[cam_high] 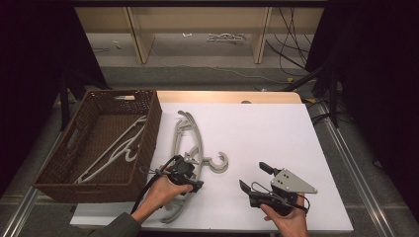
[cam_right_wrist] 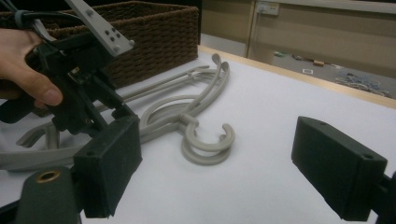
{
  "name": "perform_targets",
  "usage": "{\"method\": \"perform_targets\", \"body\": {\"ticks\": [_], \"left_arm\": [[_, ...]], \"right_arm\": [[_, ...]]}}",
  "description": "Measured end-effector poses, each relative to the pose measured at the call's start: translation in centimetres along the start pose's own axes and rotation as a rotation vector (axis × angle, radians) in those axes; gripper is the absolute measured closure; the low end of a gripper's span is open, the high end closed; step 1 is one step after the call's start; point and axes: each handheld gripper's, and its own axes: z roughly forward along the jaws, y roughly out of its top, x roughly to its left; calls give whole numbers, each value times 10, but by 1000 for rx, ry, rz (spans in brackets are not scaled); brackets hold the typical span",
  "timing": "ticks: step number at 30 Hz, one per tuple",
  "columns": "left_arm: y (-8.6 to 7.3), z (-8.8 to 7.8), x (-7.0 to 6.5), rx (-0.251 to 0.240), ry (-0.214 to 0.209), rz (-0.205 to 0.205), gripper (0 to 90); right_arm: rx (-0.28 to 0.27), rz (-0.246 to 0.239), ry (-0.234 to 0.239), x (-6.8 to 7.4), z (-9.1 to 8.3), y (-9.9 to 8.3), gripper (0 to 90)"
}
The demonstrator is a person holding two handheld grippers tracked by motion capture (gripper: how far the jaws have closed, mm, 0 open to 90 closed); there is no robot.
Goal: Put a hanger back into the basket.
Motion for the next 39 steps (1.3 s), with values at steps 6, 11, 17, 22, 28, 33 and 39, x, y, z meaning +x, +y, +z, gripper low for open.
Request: {"method": "perform_targets", "body": {"ticks": [6, 11, 17, 22, 28, 33, 39], "left_arm": [[9, -2, 9, 47, -15, -17, 461], [9, -3, 11, 56, -43, -35, 564], [6, -4, 15, 67, -86, -57, 639], [6, -8, 20, 69, -117, -109, 660], [2, -26, 23, 32, -162, -155, 701], [-4, -39, 27, -7, -186, -216, 727], [-17, -61, 34, -81, -180, -325, 759]], "right_arm": [[-16, -17, -2, -1, 2, 0, 169], [3, 3, 1, 0, 0, 0, 169], [2, 2, 1, 0, 1, -1, 170], [-2, 2, -1, 1, 1, -1, 170], [-31, -14, 3, 0, 3, -1, 171], [2, 1, 4, 1, 1, -1, 172], [-6, -19, -1, 1, 3, -1, 174]]}}
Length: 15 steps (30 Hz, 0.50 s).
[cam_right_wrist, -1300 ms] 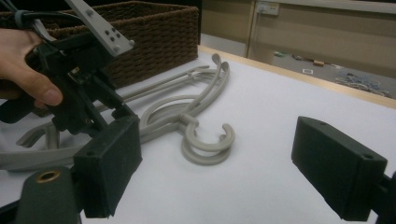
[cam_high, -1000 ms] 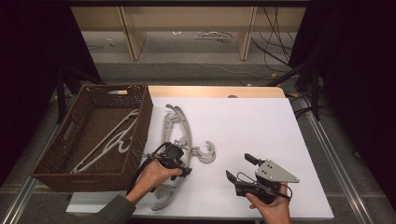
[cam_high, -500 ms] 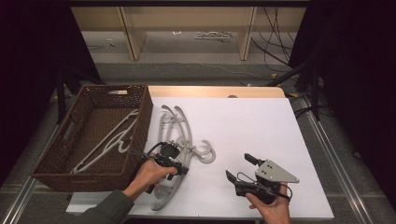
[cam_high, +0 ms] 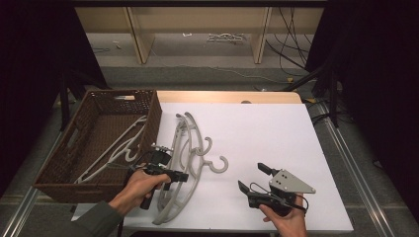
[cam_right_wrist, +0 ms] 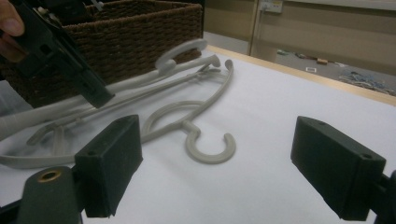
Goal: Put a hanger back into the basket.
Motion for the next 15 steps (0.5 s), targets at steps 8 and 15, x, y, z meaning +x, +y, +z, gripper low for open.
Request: {"method": "perform_targets", "body": {"ticks": [8, 15], "left_arm": [[-4, -21, 13, -51, 43, -40, 812], [-3, -34, 18, -117, 49, -76, 814]], "right_arm": [[26, 17, 16, 2, 2, -1, 173], [9, 24, 32, 4, 5, -1, 174]]}}
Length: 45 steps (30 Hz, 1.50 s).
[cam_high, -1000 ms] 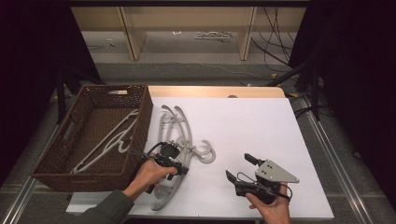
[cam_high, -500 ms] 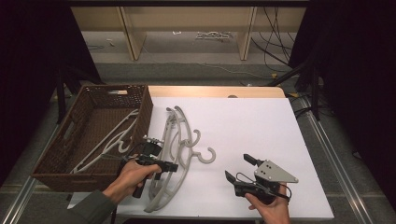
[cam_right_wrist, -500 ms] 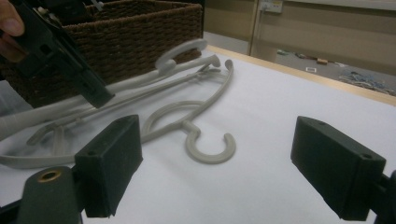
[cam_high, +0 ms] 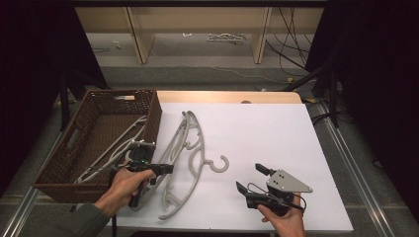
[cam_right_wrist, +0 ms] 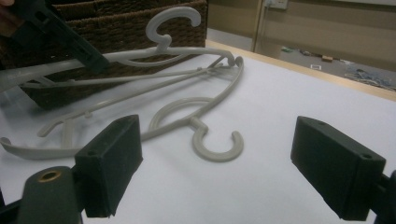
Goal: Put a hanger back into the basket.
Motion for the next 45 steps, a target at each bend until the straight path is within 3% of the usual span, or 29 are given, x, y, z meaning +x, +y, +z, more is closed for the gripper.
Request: {"method": "perform_targets", "body": {"ticks": [4, 10, 12, 14, 21, 22, 30, 31, 36, 45], "left_arm": [[1, -8, 1, -35, -14, -13, 814], [1, -18, 0, -113, -59, -96, 815], [1, -22, 0, -124, -61, -89, 815], [2, -27, 2, -130, -92, -101, 815], [5, -39, -1, -179, -123, -117, 814], [8, -45, -2, -194, -143, -119, 814], [20, -68, -3, -251, -157, -92, 814], [23, -75, -3, -280, -149, -100, 814], [28, -90, -1, -298, -162, -80, 814], [37, -120, 9, -360, -117, -41, 814]], "right_arm": [[14, 5, 4, 0, 0, 0, 174], [13, -15, -13, -1, 0, 0, 175], [-4, -21, -7, -1, 1, 0, 176], [3, -28, -8, -1, 1, 0, 177], [10, -24, -11, -2, 0, 0, 177], [8, -26, -12, -2, 0, 0, 177], [9, -23, -10, -2, 0, 0, 177], [8, -24, -14, -2, 0, 0, 177], [2, -26, -6, -2, 1, 0, 177], [7, -25, -16, -2, 0, 0, 177]]}}
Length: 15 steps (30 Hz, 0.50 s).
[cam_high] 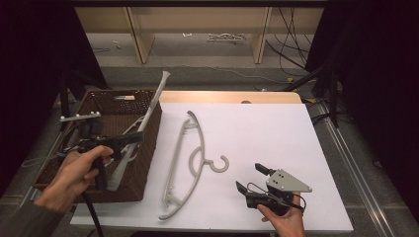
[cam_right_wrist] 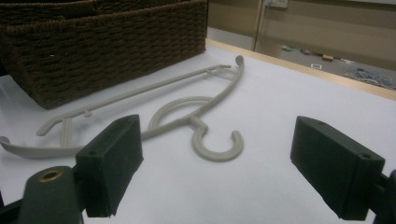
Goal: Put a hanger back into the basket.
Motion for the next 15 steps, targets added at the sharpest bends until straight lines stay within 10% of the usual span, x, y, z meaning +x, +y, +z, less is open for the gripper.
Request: {"method": "perform_targets", "body": {"ticks": [15], "left_arm": [[7, -29, 48, -42, 96, 38, 814]], "right_arm": [[0, 1, -1, 0, 0, 0, 177]]}}
